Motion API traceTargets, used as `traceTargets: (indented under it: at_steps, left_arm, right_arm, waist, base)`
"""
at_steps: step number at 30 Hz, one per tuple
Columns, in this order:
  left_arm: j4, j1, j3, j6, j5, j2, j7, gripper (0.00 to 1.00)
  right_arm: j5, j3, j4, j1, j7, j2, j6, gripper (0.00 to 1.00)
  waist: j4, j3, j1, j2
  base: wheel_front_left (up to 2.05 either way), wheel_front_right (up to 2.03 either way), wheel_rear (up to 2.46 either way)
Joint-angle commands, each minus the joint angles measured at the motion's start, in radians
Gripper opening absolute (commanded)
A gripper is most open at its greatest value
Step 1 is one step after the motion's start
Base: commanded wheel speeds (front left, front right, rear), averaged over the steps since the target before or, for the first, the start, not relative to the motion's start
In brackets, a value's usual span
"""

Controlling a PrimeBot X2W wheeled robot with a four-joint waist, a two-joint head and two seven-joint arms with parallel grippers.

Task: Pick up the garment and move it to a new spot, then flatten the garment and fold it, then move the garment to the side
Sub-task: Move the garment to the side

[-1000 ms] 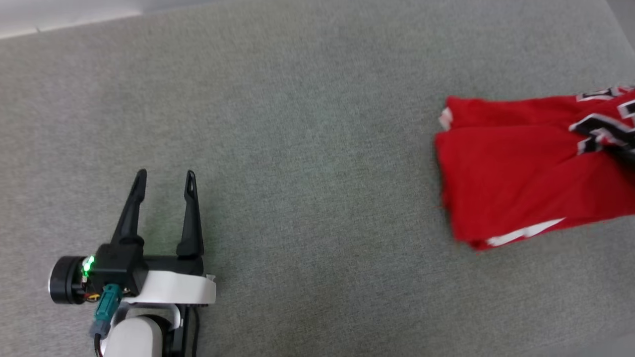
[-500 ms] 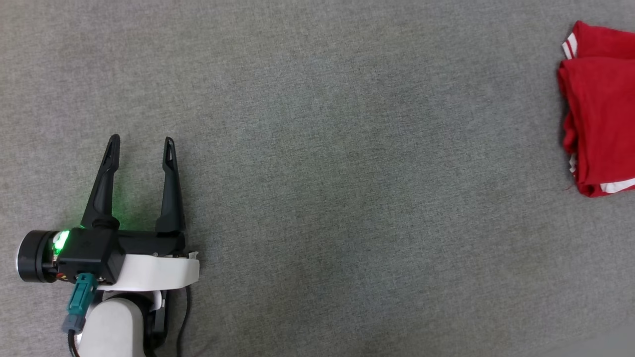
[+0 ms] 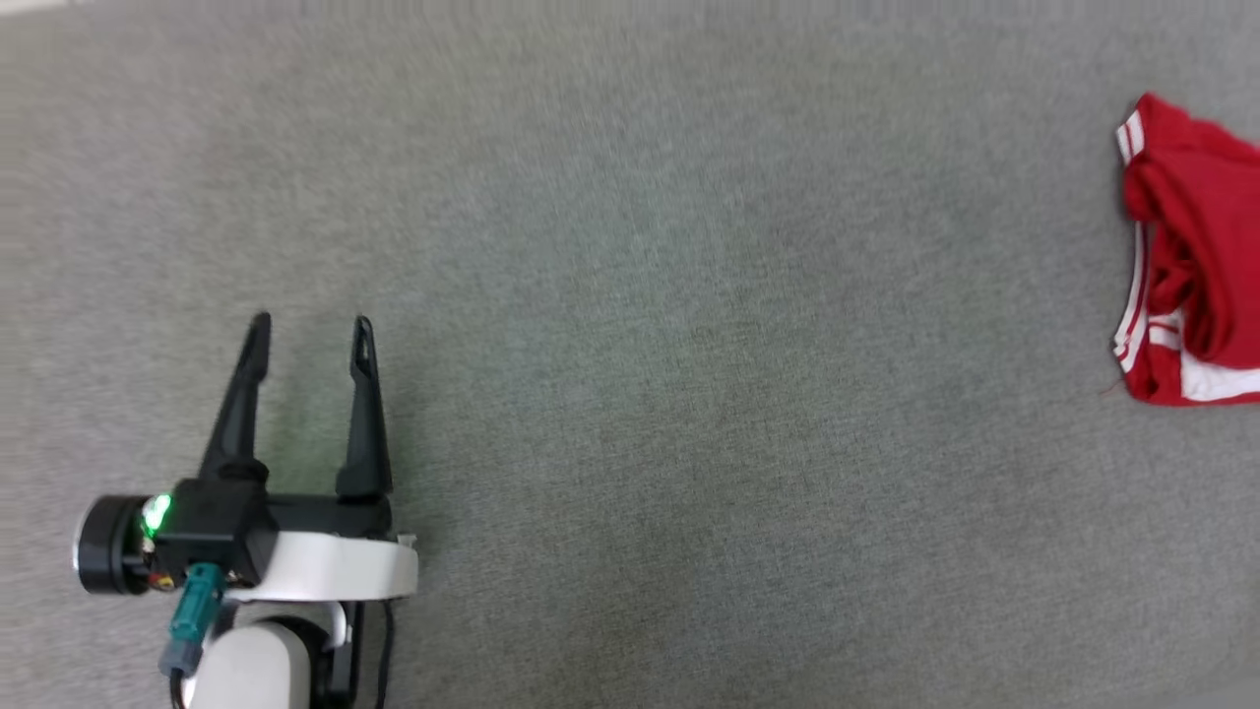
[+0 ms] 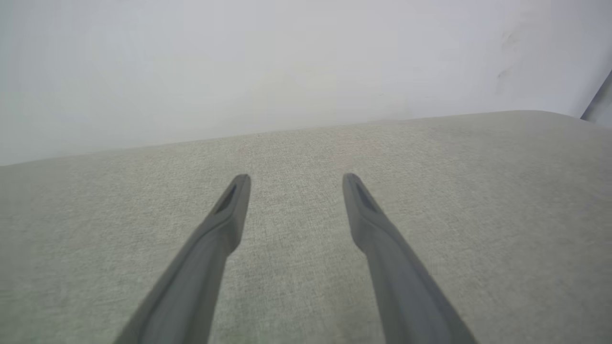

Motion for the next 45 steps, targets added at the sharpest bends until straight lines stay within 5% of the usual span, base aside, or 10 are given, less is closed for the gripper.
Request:
traceTargets:
  at_steps: [1, 7, 17, 28, 45]
  left_arm:
    - [0.006, 0.016, -0.002, 0.006, -0.007, -0.006, -0.002, 1.00]
    - [0.027, 0.071, -0.008, 0.021, -0.022, -0.017, -0.002, 1.00]
    - [0.056, 0.131, -0.013, 0.039, -0.033, -0.026, -0.002, 1.00]
    - [0.083, 0.161, -0.012, 0.032, -0.038, -0.029, -0.002, 1.00]
    - [0.141, 0.213, -0.023, 0.021, -0.053, -0.029, -0.002, 1.00]
  right_arm:
    - [-0.023, -0.015, -0.014, 0.007, -0.037, 0.013, -0.001, 1.00]
    - [-0.124, -0.090, -0.109, 0.050, -0.270, 0.107, -0.001, 1.00]
    - [-0.237, -0.134, -0.338, 0.200, -0.573, 0.402, -0.001, 1.00]
    - [-0.259, -0.022, -0.399, 0.437, -0.633, 0.639, -0.001, 1.00]
    - [-0.233, -0.081, -0.419, 0.693, -0.639, 0.746, -0.001, 1.00]
  waist:
    - [0.021, -0.063, -0.0001, 0.0000]
    - [0.052, -0.160, -0.0001, 0.0000]
    - [0.115, -0.264, -0.0001, 0.0000]
    - [0.169, -0.326, -0.0001, 0.0000]
    - [0.185, -0.399, -0.0001, 0.0000]
  base:
    - [0.00, 0.00, 0.00]
    - [0.00, 0.00, 0.00]
    - [0.00, 0.00, 0.00]
    - [0.00, 0.00, 0.00]
    - [0.00, 0.00, 0.00]
